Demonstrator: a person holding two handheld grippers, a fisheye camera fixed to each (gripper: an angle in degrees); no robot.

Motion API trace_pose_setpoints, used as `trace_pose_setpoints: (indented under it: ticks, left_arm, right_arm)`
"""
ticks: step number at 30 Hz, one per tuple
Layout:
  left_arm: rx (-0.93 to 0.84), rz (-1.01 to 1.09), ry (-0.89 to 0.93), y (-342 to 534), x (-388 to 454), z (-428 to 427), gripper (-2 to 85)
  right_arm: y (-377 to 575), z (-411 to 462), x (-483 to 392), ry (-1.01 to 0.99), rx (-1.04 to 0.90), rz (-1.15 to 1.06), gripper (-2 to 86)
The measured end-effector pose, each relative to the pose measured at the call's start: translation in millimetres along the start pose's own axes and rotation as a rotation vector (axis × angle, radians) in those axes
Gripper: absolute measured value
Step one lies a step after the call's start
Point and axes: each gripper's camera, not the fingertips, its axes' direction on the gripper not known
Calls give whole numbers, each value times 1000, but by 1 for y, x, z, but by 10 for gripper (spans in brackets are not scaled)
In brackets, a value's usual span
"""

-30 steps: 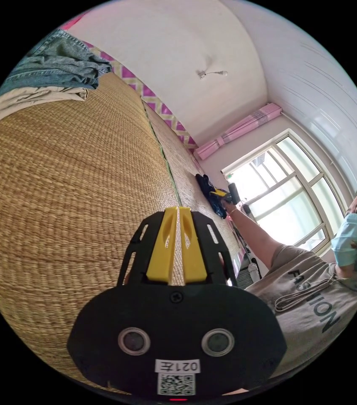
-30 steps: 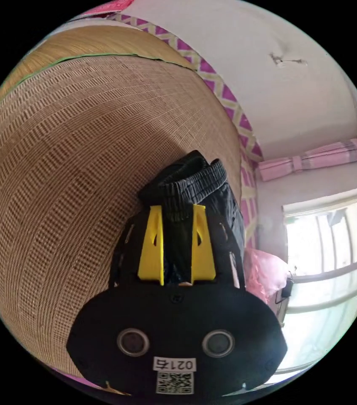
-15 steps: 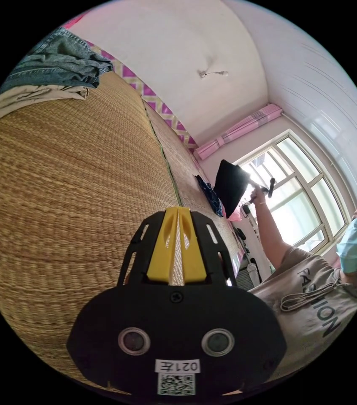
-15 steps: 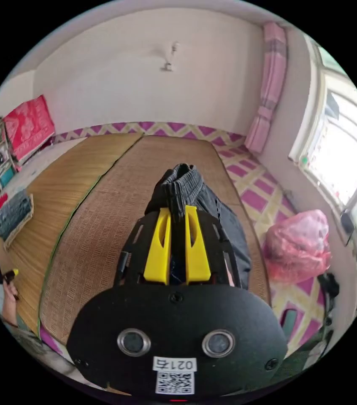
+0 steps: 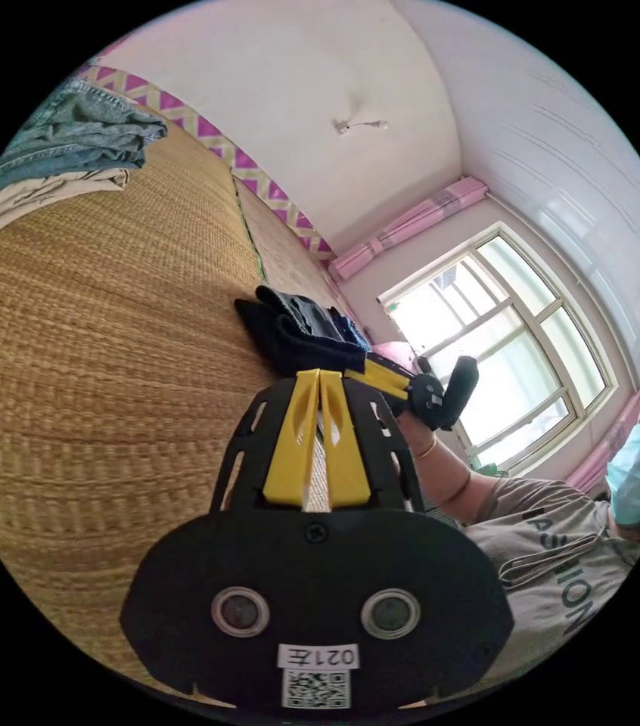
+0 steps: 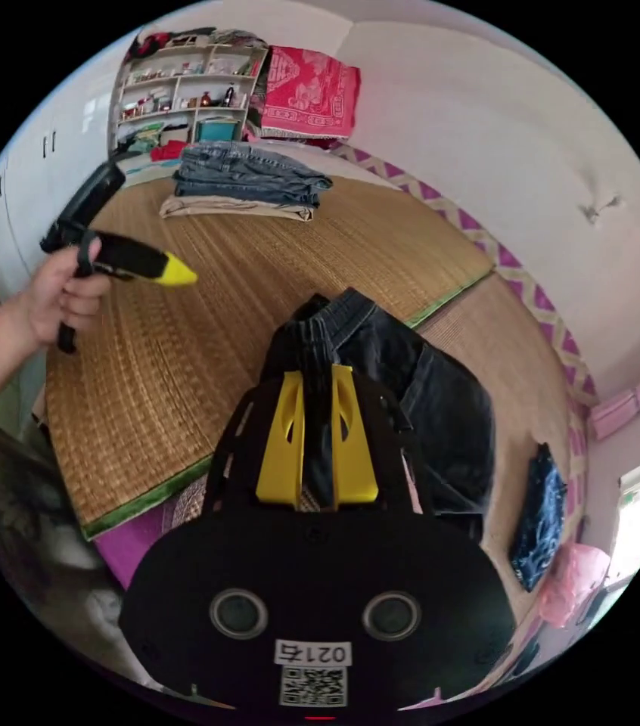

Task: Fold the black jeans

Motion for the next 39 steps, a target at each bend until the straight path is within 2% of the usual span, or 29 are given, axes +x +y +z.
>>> trace_pose_setpoints:
  ticks: [2,6,8,16,21,25,28,33,37,39]
  left_arm:
    - [14,4,-10,5,3,-15,-9]
    - [4,-15,-5,10,2,-21,-8]
    - [-18,-26,8,9,1,-8,-5]
    - [-99,-30,-15,21,12,52,48]
    - [-99,-40,-15,27,14,58,50]
    - [-95,-48,-29,31,16,62,41]
    - [-103,-27,-69,36,24,68,5]
    - [-94,172,-198,42,74,109,-7]
    - [-154,268,-229,30,112,180,2]
    - [-208,326,-286,22,135,232,39]
  right_arm:
    - [5,-9,-14,59,3,-43,68]
    - [22,-47,-11,-51,46,-71,82]
    - [25,-53,-8,-36,72,-61,85]
    - [38,2,-11,-45,4,-92,124]
    - [72,3,-8,-163,6,-125,144]
    - [99,20,-5,-9,48,-77,126]
    - [125,27,24,-67,93,50,82]
    - [232,2,176,-408,279,522,50]
    - [342,-38,285,-413,384,773,48]
    - [427,-66,355,-376,435,939,47]
